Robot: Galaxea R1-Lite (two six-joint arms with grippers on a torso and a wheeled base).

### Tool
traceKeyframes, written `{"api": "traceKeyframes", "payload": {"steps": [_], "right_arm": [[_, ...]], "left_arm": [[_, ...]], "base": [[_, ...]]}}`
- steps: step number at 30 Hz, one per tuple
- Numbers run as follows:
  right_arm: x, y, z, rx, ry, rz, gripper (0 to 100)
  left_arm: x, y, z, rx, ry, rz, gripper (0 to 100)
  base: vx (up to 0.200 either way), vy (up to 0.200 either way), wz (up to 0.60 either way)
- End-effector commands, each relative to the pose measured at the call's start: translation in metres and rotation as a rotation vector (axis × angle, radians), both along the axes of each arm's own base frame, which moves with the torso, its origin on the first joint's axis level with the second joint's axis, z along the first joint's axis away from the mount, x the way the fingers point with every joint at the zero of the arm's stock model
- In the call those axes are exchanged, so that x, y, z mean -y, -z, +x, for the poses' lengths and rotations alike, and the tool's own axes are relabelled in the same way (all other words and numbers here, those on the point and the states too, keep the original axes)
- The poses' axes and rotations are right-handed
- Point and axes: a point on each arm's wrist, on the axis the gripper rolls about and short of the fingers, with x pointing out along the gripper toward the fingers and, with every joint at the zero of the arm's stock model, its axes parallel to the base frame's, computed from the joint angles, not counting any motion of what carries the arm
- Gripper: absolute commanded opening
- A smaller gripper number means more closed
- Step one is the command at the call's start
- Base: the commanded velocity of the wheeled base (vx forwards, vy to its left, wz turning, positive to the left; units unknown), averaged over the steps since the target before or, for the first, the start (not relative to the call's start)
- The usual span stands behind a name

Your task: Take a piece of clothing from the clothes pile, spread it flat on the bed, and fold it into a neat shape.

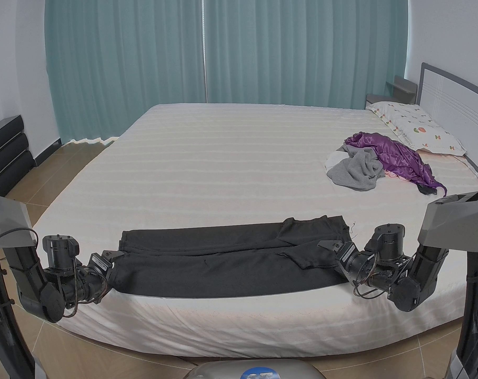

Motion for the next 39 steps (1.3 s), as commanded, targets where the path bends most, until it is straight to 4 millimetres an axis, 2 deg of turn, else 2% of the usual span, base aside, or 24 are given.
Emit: {"api": "traceKeyframes", "payload": {"steps": [1, 11, 16, 19, 21, 27, 39], "right_arm": [[-0.001, 0.011, 0.002, -0.024, 0.002, -0.009, 100], [-0.003, 0.003, 0.017, 0.029, 0.021, 0.023, 100], [-0.003, -0.001, 0.014, 0.015, 0.02, 0.026, 100], [-0.003, -0.013, 0.013, 0.018, 0.021, 0.041, 100], [-0.004, -0.015, 0.013, -0.007, 0.024, 0.052, 100], [-0.005, -0.003, 0.016, -0.073, 0.025, 0.035, 100], [-0.007, 0.005, 0.023, -0.092, 0.035, 0.023, 100]], "left_arm": [[0.001, 0.004, 0.0, -0.011, 0.002, 0.0, 100], [0.001, 0.004, 0.0, -0.012, 0.002, 0.003, 100], [0.001, 0.005, 0.001, -0.013, 0.005, 0.005, 100], [0.001, 0.005, 0.001, -0.013, 0.006, 0.007, 100], [0.001, 0.005, 0.001, -0.013, 0.006, 0.007, 100], [0.001, 0.006, 0.001, -0.014, 0.006, 0.009, 100], [0.001, 0.006, 0.001, -0.015, 0.006, 0.011, 100]], "base": [[0.0, 0.0, 0.0], [0.0, 0.0, 0.0], [0.0, 0.0, 0.0], [0.0, 0.0, 0.0], [0.0, 0.0, 0.0], [0.0, 0.0, 0.0], [0.0, 0.0, 0.0]]}}
